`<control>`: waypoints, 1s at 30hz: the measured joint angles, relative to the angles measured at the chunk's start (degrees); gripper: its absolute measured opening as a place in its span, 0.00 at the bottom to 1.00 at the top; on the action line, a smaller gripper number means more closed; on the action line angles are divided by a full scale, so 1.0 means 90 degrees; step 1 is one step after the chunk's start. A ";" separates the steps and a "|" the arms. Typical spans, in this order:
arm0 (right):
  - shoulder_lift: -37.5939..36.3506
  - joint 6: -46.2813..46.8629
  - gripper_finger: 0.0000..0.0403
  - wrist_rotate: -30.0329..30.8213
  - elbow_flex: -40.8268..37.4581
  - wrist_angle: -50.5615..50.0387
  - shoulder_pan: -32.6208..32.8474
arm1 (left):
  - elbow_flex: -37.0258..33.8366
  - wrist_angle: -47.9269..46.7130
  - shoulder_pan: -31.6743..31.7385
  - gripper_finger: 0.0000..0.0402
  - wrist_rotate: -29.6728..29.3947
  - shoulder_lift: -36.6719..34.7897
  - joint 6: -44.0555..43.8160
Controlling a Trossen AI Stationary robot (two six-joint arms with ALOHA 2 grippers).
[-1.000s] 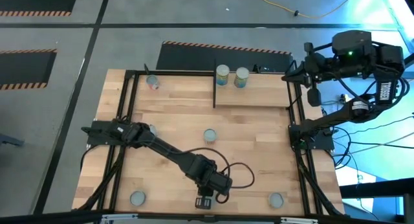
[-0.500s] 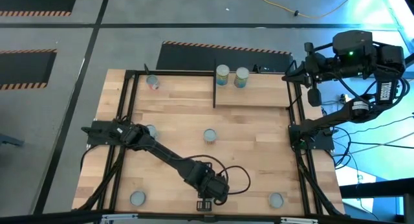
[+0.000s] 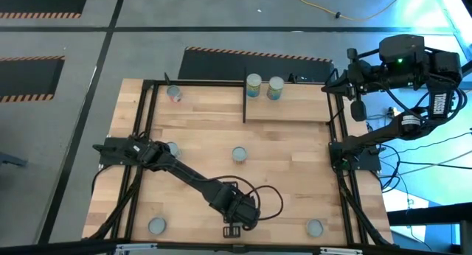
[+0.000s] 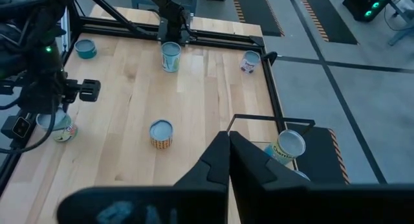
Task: Pick and place cans onto a shelf
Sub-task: Put the canned chickens on the shelf
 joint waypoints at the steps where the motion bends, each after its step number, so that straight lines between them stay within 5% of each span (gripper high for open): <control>1: 0.0000 -0.0002 0.02 0.0000 0.0000 0.0000 0.0000 | 0.0000 0.0008 0.0000 0.20 0.0015 -0.0002 0.0002; 24: 0.0000 -0.0021 0.02 -0.0001 0.0000 0.0000 -0.0001 | -0.0277 0.0236 0.0053 0.20 -0.0283 0.0085 0.0210; 30: 0.0000 -0.0021 0.02 -0.0002 0.0000 0.0000 -0.0002 | -0.0510 0.0296 0.0088 0.08 -0.0358 0.0047 0.0253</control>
